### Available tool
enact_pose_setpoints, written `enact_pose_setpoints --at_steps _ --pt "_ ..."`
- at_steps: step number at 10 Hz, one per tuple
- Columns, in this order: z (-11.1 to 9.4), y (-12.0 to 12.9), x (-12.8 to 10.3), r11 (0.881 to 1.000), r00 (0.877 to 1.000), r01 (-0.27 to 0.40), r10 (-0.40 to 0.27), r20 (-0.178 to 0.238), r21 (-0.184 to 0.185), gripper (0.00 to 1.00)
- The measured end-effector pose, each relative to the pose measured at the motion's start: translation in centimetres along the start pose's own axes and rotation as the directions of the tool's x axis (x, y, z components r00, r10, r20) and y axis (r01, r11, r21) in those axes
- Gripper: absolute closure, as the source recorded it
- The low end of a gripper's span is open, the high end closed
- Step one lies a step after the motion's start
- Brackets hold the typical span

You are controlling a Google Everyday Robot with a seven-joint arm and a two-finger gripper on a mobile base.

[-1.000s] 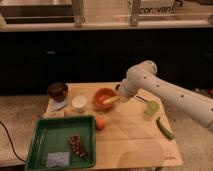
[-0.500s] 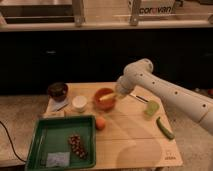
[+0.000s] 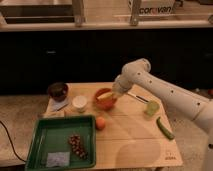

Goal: Place banana in red bowl

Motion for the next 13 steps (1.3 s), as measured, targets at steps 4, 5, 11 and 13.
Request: enact_pose_setpoints --at_steps 4,5,11,13 --pt "0.8 -0.8 -0.2 1.000 1.000 0.013 -0.013 0.018 0.008 0.98" --pt "1.1 -1.1 -0.3 1.000 0.999 0.018 -0.018 0.027 0.008 0.98" --pt "2.5 -2.1 -0.5 1.000 0.998 0.030 -0.030 0.063 0.001 0.98" --pt "2.8 -2.5 -0.3 1.000 0.997 0.028 -0.028 0.070 -0.002 0.98"
